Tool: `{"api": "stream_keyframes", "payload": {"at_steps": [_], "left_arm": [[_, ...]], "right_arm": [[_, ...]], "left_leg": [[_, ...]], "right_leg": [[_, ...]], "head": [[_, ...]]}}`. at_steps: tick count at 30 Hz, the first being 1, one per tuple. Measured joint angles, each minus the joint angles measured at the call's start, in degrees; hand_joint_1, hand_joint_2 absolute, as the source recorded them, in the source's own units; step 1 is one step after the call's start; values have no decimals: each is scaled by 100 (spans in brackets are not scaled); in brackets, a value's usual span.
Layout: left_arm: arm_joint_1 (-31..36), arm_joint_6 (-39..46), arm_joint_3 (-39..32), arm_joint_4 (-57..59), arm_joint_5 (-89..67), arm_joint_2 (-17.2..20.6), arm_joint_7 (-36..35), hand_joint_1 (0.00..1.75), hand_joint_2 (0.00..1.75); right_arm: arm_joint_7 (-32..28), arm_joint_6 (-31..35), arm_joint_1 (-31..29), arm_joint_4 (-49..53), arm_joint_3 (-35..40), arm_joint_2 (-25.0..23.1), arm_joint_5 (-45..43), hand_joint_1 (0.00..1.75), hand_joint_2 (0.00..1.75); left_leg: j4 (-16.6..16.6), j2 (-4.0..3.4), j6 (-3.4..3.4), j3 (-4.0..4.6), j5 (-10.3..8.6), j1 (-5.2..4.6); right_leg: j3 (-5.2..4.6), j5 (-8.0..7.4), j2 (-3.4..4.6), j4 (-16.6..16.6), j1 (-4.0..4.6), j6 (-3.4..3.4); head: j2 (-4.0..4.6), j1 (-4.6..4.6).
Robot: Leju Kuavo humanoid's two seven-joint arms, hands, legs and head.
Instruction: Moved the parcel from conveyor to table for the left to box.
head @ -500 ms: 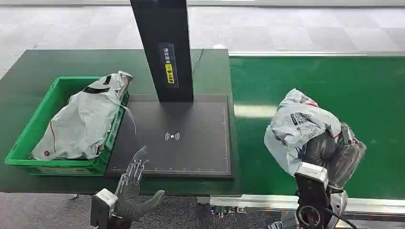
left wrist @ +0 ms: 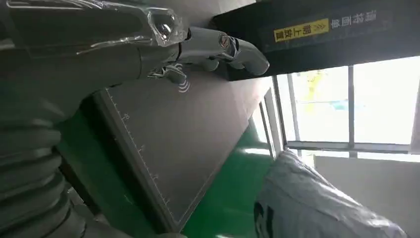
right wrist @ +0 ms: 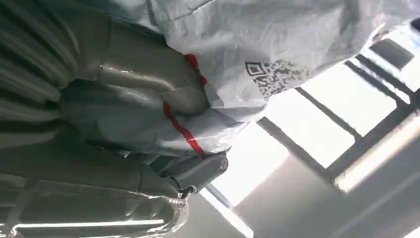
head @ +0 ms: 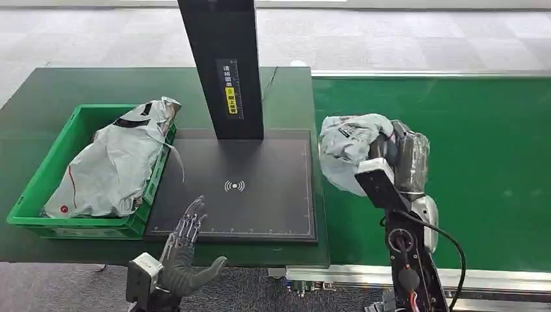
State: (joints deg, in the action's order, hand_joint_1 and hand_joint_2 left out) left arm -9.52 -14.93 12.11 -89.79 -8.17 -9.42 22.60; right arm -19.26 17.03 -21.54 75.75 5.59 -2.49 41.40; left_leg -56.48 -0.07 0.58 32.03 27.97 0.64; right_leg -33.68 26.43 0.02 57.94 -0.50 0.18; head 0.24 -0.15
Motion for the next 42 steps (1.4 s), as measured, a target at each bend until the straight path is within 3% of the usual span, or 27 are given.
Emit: {"api": "stream_keyframes", "payload": {"at_steps": [11,15,19,25,30,35,36,37,42], "left_arm": [[147,-55,26,216,9,39,24,0,175],[203,-77,35,282,42,61,68,0,175],[286,-175,46,367,66,88,118,0,175],[393,-239,109,496,120,123,173,0,175],[434,-215,127,547,164,133,171,0,175],[432,-177,127,549,179,146,171,0,175],[431,-158,127,547,184,149,171,0,175],[423,-136,125,544,190,151,168,0,175],[338,-99,122,496,232,175,99,0,175]], "right_arm": [[24,-130,-586,-1188,302,105,76,175,175],[50,-753,-791,-1626,552,101,107,175,175],[-490,-2032,-1047,-2334,1103,48,-243,175,175],[-935,-1856,-1330,-2904,1642,-126,-1004,175,175],[-830,-2479,-1775,-2981,1840,-354,-1807,175,175],[-776,-2543,-2085,-3166,2201,-640,-1812,175,175],[-723,-2459,-2150,-3219,2287,-684,-1761,26,175],[-656,-2323,-2203,-3276,2378,-732,-1718,0,175],[-398,-1887,-2355,-3470,2612,-872,-1718,0,175]], "left_leg": [[-1,7,0,9,-1,0],[0,-1,1,7,-1,0],[0,1,2,2,-3,3],[-1,0,3,6,-4,3],[-1,-1,3,6,-4,2],[-1,0,4,6,-5,5],[0,0,4,6,-5,5],[0,0,4,6,-5,5],[-1,0,4,7,-5,3]], "right_leg": [[-6,1,-4,1,0,1],[-6,0,1,1,0,0],[-3,-1,0,1,3,-2],[-5,-1,0,3,3,-1],[-8,-1,1,3,3,-1],[-9,-1,0,3,6,-1],[-8,-1,1,4,6,-2],[-8,-1,0,4,6,-2],[-7,-1,0,3,4,-2]], "head": [[0,0],[0,0],[0,0],[0,0],[0,0],[0,0],[0,0],[0,0],[0,-2]]}}
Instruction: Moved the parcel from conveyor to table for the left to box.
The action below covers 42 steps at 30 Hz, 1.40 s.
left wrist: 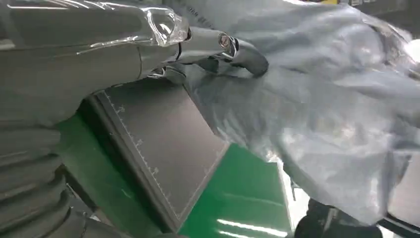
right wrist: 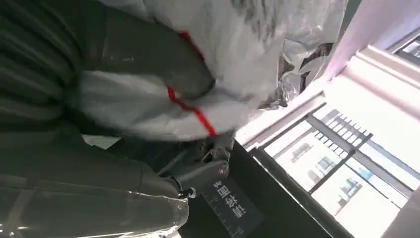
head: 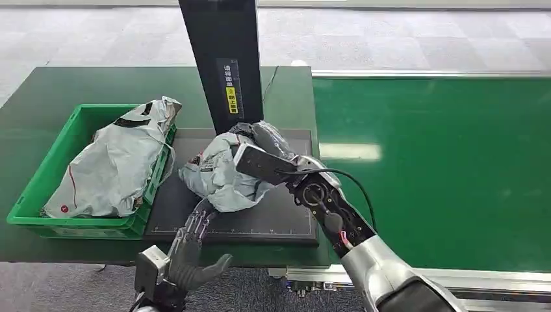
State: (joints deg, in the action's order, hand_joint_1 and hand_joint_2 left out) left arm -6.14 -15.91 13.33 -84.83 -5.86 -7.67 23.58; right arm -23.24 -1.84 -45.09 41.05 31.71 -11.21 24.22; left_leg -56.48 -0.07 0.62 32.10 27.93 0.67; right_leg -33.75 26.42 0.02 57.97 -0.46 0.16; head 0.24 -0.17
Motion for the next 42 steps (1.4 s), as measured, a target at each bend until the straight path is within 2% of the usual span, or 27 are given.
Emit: {"api": "stream_keyframes", "payload": {"at_steps": [8,13,19,23,26,31,37,42], "left_arm": [[-146,160,-9,-177,-2,18,-81,0,175],[-335,361,-173,-479,-48,37,-92,0,175],[-705,564,-781,-1111,-157,33,20,0,175],[-944,560,-1161,-1460,-243,24,186,0,175],[-1047,566,-1359,-1646,-230,7,223,0,175],[-1221,503,-1499,-1899,-408,-113,181,0,175],[-1180,461,-1434,-1915,-629,-197,116,0,175],[-974,507,-1078,-1773,-939,-201,-37,0,175]], "right_arm": [[315,175,-54,-144,105,-22,-59,0,175],[391,177,85,-94,92,136,-350,0,175],[306,390,983,871,-214,531,-741,0,175],[-123,580,1798,1675,-654,704,-1120,0,175],[-439,599,2379,2167,-1103,734,-1573,0,175],[-651,796,3262,2917,-1947,645,-1648,0,175],[-688,792,3857,3488,-2430,483,-1602,0,175],[-693,626,4045,3722,-2703,308,-1709,0,175]], "left_leg": [[0,1,0,-2,0,0],[0,1,0,-4,0,1],[0,3,-1,-2,3,0],[0,5,0,-1,9,0],[1,5,0,-1,9,1],[1,4,-1,-1,10,1],[1,3,0,-5,10,0],[1,2,0,-7,9,0]], "right_leg": [[-1,0,0,-1,0,0],[-1,0,0,-1,1,0],[-1,2,-1,-1,0,0],[-2,5,-1,-3,0,1],[-1,6,-2,-3,1,1],[0,6,-2,-4,0,1],[1,6,-1,-4,0,1],[2,6,-1,-4,0,1]], "head": [[0,2],[0,0],[0,0],[0,2],[0,0],[0,0],[0,4],[0,2]]}}
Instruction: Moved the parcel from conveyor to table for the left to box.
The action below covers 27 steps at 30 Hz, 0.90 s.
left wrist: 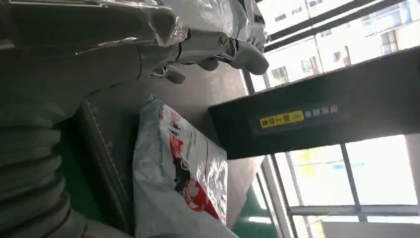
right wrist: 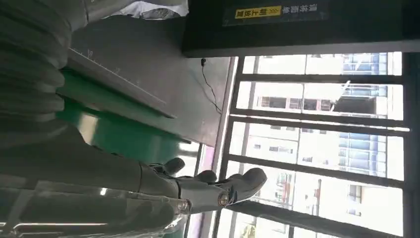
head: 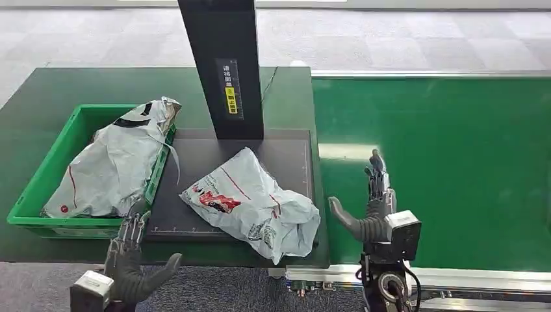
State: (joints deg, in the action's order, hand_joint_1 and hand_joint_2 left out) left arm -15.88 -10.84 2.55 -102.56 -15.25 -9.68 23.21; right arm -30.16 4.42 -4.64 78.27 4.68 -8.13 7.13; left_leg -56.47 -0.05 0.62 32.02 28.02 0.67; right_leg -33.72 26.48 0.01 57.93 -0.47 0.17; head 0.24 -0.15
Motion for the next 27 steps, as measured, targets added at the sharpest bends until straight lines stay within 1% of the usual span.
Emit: {"api": "stream_keyframes", "payload": {"at_steps": [5,12,17,22,27], "left_arm": [[444,101,502,357,-427,35,-195,0,175],[1528,304,1111,1265,-927,118,-429,0,175],[2339,361,1435,2180,-1054,203,-516,0,175],[2956,267,1764,3116,-1257,264,-595,0,175],[3608,247,2280,4405,-1473,175,-599,0,175]], "right_arm": [[0,-94,28,15,-125,-123,-31,0,175],[0,-221,-49,-24,-144,-284,-20,0,175],[0,-271,-159,-92,-144,-324,-16,0,175],[-9,-289,-219,-159,-147,-324,-98,0,175],[29,-300,-312,-190,-157,-324,-208,0,175]], "left_leg": [[0,1,0,-1,-1,-1],[-1,2,1,-2,-5,-1],[-1,1,0,-3,-6,-1],[-3,2,-1,-1,-6,-2],[-3,1,-1,-2,-6,-3]], "right_leg": [[2,-2,0,0,-1,0],[4,-4,-1,1,-1,-1],[5,-5,0,1,-1,-1],[3,-5,-1,1,-2,-1],[3,-6,0,1,-4,1]], "head": [[0,-2],[0,0],[0,-2],[0,0],[0,0]]}}
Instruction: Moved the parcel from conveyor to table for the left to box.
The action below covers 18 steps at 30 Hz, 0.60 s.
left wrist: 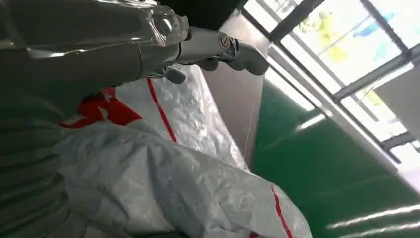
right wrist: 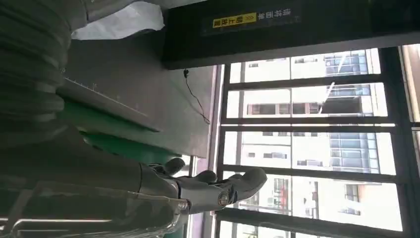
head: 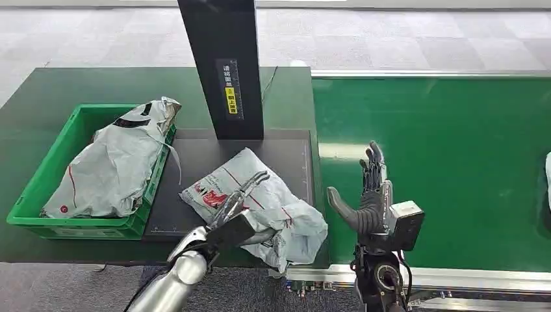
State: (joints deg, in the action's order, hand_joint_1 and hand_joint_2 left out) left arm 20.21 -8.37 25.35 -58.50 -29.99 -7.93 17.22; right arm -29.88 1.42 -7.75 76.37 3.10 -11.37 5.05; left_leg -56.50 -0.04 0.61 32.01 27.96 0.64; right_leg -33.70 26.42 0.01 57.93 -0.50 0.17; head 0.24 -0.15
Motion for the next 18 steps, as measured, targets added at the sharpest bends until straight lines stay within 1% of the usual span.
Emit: {"api": "stream_keyframes", "payload": {"at_steps": [3,4,5,6,7,8,12,18], "left_arm": [[238,2,317,667,-35,-96,79,0,175],[283,4,410,824,-39,-116,103,23,175],[317,7,519,1001,-42,-138,131,101,175],[339,9,592,1113,-53,-144,155,148,175],[365,17,673,1225,-59,-155,184,166,175],[393,24,740,1315,-63,-166,199,175,175],[523,63,958,1592,-79,-192,249,175,175],[612,127,1021,1704,-31,-188,302,175,175]], "right_arm": [[26,17,-20,0,-2,2,-31,0,175],[26,22,-21,0,-2,4,-42,0,175],[28,28,-21,0,-9,13,-48,0,175],[33,28,-19,0,-11,20,-53,0,175],[33,28,-16,2,-15,26,-57,0,175],[35,28,-13,2,-20,33,-59,0,175],[35,28,21,4,-52,57,-68,0,175],[35,28,56,2,-66,92,-74,0,175]], "left_leg": [[0,1,0,0,0,0],[0,0,0,0,0,0],[0,1,0,0,0,0],[0,1,0,0,0,0],[0,1,0,0,1,0],[0,2,0,0,1,0],[1,10,-2,-22,3,0],[1,10,-5,-56,5,-2]], "right_leg": [[1,0,0,0,0,0],[1,0,0,0,0,0],[1,0,0,0,-1,0],[1,0,0,0,0,0],[2,1,-1,0,0,1],[5,1,-3,0,0,1],[34,5,-14,0,-1,2],[74,7,-14,-2,-2,4]], "head": [[0,0],[0,0],[0,-2],[0,0],[0,0],[0,0],[0,0],[0,0]]}}
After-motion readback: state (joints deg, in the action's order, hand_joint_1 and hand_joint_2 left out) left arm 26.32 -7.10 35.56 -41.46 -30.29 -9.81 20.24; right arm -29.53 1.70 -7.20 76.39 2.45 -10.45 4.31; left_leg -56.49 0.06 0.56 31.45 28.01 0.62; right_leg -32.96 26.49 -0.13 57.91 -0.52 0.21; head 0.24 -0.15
